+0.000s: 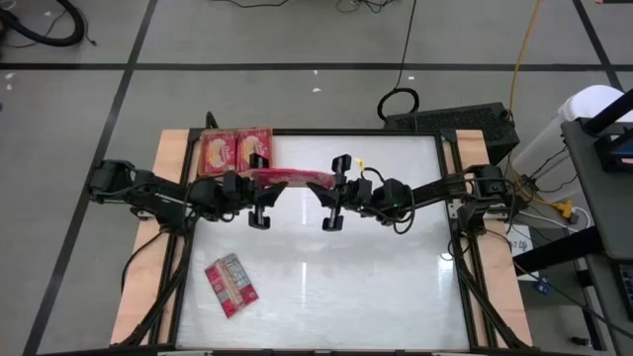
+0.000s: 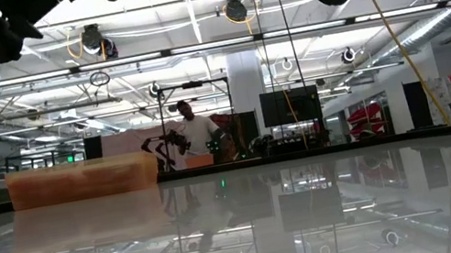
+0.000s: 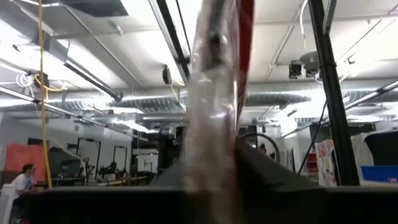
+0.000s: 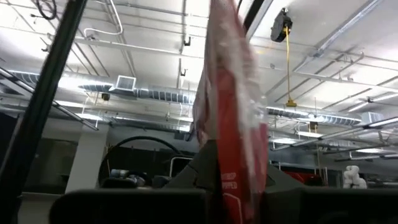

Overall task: Sort popcorn bags into baskets
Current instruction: Put the red popcorn bag into the orange bin

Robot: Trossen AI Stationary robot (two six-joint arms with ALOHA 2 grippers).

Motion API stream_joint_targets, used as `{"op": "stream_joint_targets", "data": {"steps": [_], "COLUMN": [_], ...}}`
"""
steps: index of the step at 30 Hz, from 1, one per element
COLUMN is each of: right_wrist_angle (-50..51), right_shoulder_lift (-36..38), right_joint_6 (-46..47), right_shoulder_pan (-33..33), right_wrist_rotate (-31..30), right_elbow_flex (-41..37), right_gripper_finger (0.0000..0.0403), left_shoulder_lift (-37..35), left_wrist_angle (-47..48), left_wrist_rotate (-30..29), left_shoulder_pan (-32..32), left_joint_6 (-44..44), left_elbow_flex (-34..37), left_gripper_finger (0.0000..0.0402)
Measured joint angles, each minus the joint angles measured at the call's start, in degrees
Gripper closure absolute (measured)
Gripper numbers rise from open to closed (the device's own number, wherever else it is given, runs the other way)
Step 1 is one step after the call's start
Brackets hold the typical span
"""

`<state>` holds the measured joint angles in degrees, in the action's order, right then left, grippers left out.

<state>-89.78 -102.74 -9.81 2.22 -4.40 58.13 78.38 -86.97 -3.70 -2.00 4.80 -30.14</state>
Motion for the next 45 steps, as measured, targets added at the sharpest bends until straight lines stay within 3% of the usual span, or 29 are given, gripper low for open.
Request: {"op": "stream_joint_targets", "data": {"steps": [3, 7, 10, 14, 18, 22, 33, 40, 45], "right_wrist_angle": [1.1, 5.3, 10.1, 16.4, 22.2, 23.2, 22.4, 22.3, 22.3], "right_shoulder_lift": [0.0, 0.7, 1.5, 2.9, 4.4, 4.7, 4.7, 4.7, 4.7], "right_joint_6": [0.8, 1.6, 1.6, 1.6, 3.6, 5.0, 7.4, 6.9, 6.0], "right_shoulder_pan": [-0.1, 0.0, 0.0, 0.0, -0.3, -0.3, 1.0, 3.1, 4.4], "right_wrist_rotate": [-0.9, -7.0, -11.6, -17.6, -19.6, -19.6, -17.7, -13.0, -13.2], "right_elbow_flex": [0.0, -0.4, -2.1, -5.4, -9.0, -12.8, -21.5, -24.1, -25.2], "right_gripper_finger": [0.0384, 0.0363, 0.0335, 0.0297, 0.0272, 0.0263, 0.0262, 0.0261, 0.0261], "left_shoulder_lift": [-1.9, -9.0, -18.2, -28.6, -33.0, -32.0, -23.5, -17.0, -12.6], "left_wrist_angle": [1.4, 11.4, 28.5, 61.4, 89.7, 107.9, 132.7, 136.8, 141.1], "left_wrist_rotate": [2.5, 4.7, 5.7, 4.8, -7.1, -14.5, -15.3, 1.3, 7.0], "left_shoulder_pan": [2.0, 5.3, 7.9, 10.6, 12.6, 15.3, 30.4, 39.8, 44.1], "left_joint_6": [-0.4, -2.4, -3.3, -1.6, 0.8, 2.5, 7.9, 12.5, 15.8], "left_elbow_flex": [1.5, 2.4, 0.7, -5.4, -15.6, -23.3, -32.2, -32.6, -32.6], "left_gripper_finger": [0.0382, 0.0379, 0.0383, 0.0388, 0.0383, 0.0388, 0.0382, 0.0387, 0.0373]}}
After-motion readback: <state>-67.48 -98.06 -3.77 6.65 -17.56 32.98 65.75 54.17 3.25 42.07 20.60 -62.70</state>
